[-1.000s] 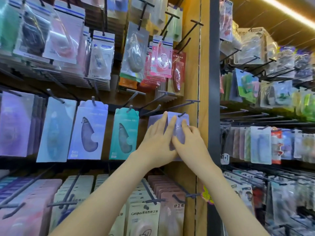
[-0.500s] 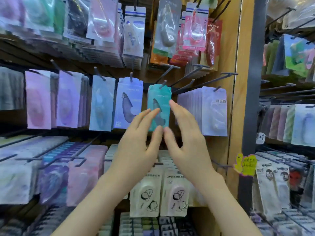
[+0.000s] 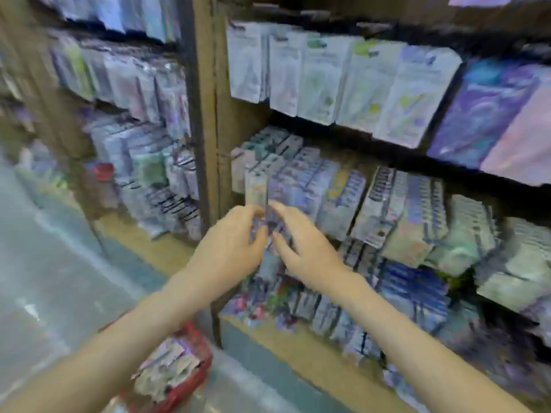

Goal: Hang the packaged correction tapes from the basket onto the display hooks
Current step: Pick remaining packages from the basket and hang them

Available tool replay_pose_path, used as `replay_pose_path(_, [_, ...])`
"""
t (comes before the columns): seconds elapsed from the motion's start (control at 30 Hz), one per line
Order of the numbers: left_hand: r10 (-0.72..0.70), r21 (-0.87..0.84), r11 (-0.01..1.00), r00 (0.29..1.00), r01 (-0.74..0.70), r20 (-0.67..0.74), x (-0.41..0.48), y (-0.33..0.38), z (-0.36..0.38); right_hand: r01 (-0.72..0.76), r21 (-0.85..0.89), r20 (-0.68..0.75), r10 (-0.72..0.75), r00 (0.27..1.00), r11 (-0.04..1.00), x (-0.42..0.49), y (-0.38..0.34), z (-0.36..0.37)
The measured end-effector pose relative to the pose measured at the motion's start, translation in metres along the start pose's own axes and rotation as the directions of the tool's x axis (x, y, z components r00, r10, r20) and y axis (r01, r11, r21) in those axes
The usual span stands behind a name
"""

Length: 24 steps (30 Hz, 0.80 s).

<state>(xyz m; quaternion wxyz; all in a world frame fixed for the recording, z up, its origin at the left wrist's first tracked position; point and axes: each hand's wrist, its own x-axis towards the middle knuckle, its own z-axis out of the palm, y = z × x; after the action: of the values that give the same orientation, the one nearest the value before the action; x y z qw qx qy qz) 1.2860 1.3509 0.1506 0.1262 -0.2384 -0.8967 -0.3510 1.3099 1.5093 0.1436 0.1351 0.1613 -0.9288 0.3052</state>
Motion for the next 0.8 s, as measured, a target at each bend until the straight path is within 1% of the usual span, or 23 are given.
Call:
replay_pose_path(0.03, [-0.100,0.037,0.995,0.993,0.098,0.063,-0.014,-0.034,0.002,-0.026,0.012,0.064,0.026,0.998,1.000,0.006,-0.001,0.033])
replay_pose_path(0.1, [-0.301,0.070,0.953,0.940,0.293,0.159,-0.040,-0.098,0.008,-0.075,0.023,0.185,0.070,0.980,0.997,0.019,-0.001,0.098])
replay_pose_path(0.17, [-0.438,0.070,0.899,0.879,0.432,0.191,-0.062,-0.157,0.017,-0.108,0.033,0.303,0.093,0.948,0.994,0.032,-0.001,0.158])
replay_pose_path(0.23, [-0.571,0.097,0.820,0.791,0.564,0.220,-0.080,-0.211,0.021,-0.148,0.017,0.418,0.128,0.899,0.989,0.048,0.004,0.215])
replay_pose_path(0.33, [-0.710,0.137,0.701,0.667,0.700,0.225,-0.103,-0.292,0.032,-0.193,0.021,0.532,0.152,0.833,0.981,0.080,0.014,0.291])
replay_pose_path(0.4, [-0.780,0.136,0.620,0.589,0.772,0.212,-0.113,-0.338,0.036,-0.223,0.023,0.609,0.163,0.776,0.975,0.105,0.026,0.342])
replay_pose_path(0.47, [-0.847,0.130,0.523,0.496,0.843,0.192,-0.126,-0.379,0.042,-0.253,0.002,0.671,0.186,0.718,0.968,0.119,0.043,0.391])
replay_pose_path(0.53, [-0.883,0.104,0.448,0.421,0.888,0.209,-0.136,-0.381,0.039,-0.263,-0.032,0.649,0.220,0.728,0.964,0.109,0.054,0.400])
replay_pose_path(0.57, [-0.945,0.066,0.287,0.272,0.956,0.183,-0.156,-0.472,0.084,-0.255,-0.029,0.760,0.186,0.622,0.967,0.130,0.104,0.512])
replay_pose_path(0.6, [-0.968,0.075,0.192,0.177,0.978,0.176,-0.165,-0.503,0.100,-0.277,-0.061,0.788,0.216,0.576,0.959,0.135,0.120,0.545])
replay_pose_path(0.67, [-0.969,0.099,0.185,0.165,0.978,0.184,-0.173,-0.508,0.109,-0.293,-0.139,0.806,0.280,0.522,0.946,0.129,0.127,0.543])
replay_pose_path(0.7, [-0.971,0.095,0.167,0.147,0.981,0.187,-0.177,-0.521,0.122,-0.288,-0.161,0.799,0.295,0.523,0.944,0.123,0.140,0.561])
replay_pose_path(0.73, [-0.973,0.086,0.141,0.122,0.986,0.197,-0.184,-0.545,0.144,-0.288,-0.181,0.806,0.310,0.505,0.940,0.119,0.157,0.589])
replay_pose_path(0.77, [-0.978,0.069,0.108,0.094,0.992,0.185,-0.192,-0.569,0.171,-0.276,-0.191,0.802,0.312,0.509,0.942,0.111,0.178,0.622])
replay_pose_path(0.8, [-0.973,0.064,0.108,0.092,0.992,0.211,-0.199,-0.592,0.200,-0.249,-0.204,0.820,0.304,0.484,0.947,0.103,0.201,0.653])
